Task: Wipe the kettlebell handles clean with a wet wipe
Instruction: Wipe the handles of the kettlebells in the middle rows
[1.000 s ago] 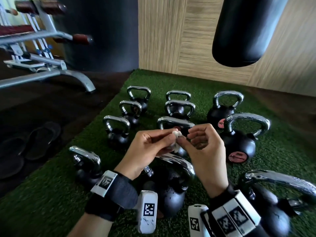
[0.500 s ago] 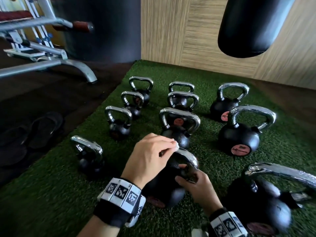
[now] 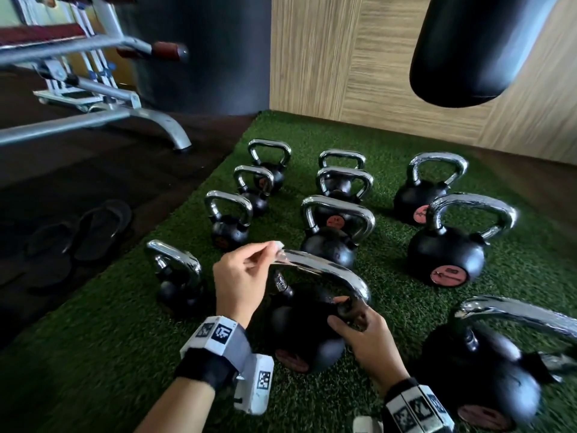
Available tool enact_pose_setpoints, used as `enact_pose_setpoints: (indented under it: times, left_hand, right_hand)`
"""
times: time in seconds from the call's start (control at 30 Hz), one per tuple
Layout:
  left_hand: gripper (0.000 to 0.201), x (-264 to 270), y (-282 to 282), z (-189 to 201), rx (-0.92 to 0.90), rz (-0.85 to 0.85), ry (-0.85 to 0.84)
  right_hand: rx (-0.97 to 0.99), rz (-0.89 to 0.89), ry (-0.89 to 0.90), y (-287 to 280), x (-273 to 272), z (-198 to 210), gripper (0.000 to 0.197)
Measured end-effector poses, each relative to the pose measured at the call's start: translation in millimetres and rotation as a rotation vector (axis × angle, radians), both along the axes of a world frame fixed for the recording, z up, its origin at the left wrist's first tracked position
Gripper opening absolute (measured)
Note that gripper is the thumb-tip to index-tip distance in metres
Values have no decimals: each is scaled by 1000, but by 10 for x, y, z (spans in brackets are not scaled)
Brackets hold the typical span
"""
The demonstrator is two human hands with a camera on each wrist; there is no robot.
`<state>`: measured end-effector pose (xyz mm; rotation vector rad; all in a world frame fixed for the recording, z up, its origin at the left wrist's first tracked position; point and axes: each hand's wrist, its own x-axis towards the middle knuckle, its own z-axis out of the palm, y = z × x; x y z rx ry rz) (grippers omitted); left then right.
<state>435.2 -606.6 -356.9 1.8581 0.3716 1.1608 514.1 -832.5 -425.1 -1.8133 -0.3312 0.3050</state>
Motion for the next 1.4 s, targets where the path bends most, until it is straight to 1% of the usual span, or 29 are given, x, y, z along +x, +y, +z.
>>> enact_pose_setpoints:
  times: [0.07, 0.13, 0.2, 0.33, 0.37, 0.43, 0.53, 0.57, 0.63, 0.67, 0.73, 0.8, 0.83, 0.9, 0.93, 1.03, 1.1, 1.13, 1.2, 1.23, 1.33, 1.4]
  left_hand:
    - [12, 2, 27, -99, -142, 14, 24]
    - [15, 0, 14, -192, -203, -3, -8]
    - [12, 29, 17, -292, -294, -30, -37]
    - [9, 76, 28, -540, -675, -35, -39]
    - [8, 69, 7, -607, -736, -39, -19]
    - [11, 39, -46, -765, -774, -52, 5]
    - [13, -31, -114, -867, -715, -89, -30]
    - [6, -44, -131, -865, -678, -92, -29]
    - [15, -51, -160, -868, -575, -65, -25]
    - [16, -45, -168, -869, -535, -48, -25]
    - [13, -18, -149, -871, -451, -9, -9]
    - [18, 5, -107, -883, -390, 23, 22]
    - [24, 30, -80, -873, -366, 31, 43]
    - [38, 114, -23, -843, -318, 42, 107]
    - [41, 168, -2, -799, -276, 48, 142]
    - [34, 380, 42, -610, -130, 43, 242]
    - [28, 525, 48, -461, -51, -7, 291]
    - [25, 599, 47, -403, -15, -31, 308]
    - [17, 711, 19, -308, 33, -71, 338]
    - [14, 750, 4, -275, 47, -91, 355]
    - [11, 803, 28, -203, 84, -177, 418]
    - [12, 808, 127, -188, 38, -242, 486]
  right_hand:
    - [6, -1, -7, -3, -7, 7, 30]
    - [10, 1, -18, -3, -13, 11, 29]
    - [8, 9, -23, -2, -14, 13, 29]
    - [0, 13, -9, -15, -3, 30, 30]
    - [2, 13, -11, -16, -4, 27, 30]
    - [-7, 9, -22, -18, -5, 34, 28]
    - [-57, 3, -42, -17, 33, 65, 26]
    - [-85, 6, -44, -20, 63, 87, 28]
    - [-175, 32, -58, -48, 122, 139, 39]
    - [-226, 49, -76, -72, 141, 165, 44]
    - [-322, 73, -138, -126, 150, 218, 47]
    - [-390, 93, -203, -175, 138, 270, 44]
    - [-397, 112, -221, -198, 121, 303, 41]
    - [-381, 172, -255, -237, 78, 342, 35]
    - [-357, 212, -279, -251, 59, 347, 31]
    - [-354, 326, -393, -237, -22, 393, 20]
    - [-393, 376, -448, -151, -100, 460, 14]
    - [-411, 393, -458, -96, -143, 491, 17]
    - [-441, 422, -460, 20, -194, 527, 33]
    - [-450, 437, -439, 77, -198, 544, 37]
    - [-484, 483, -330, 206, -58, 566, 36]
    - [-503, 441, -330, 285, 97, 567, 44]
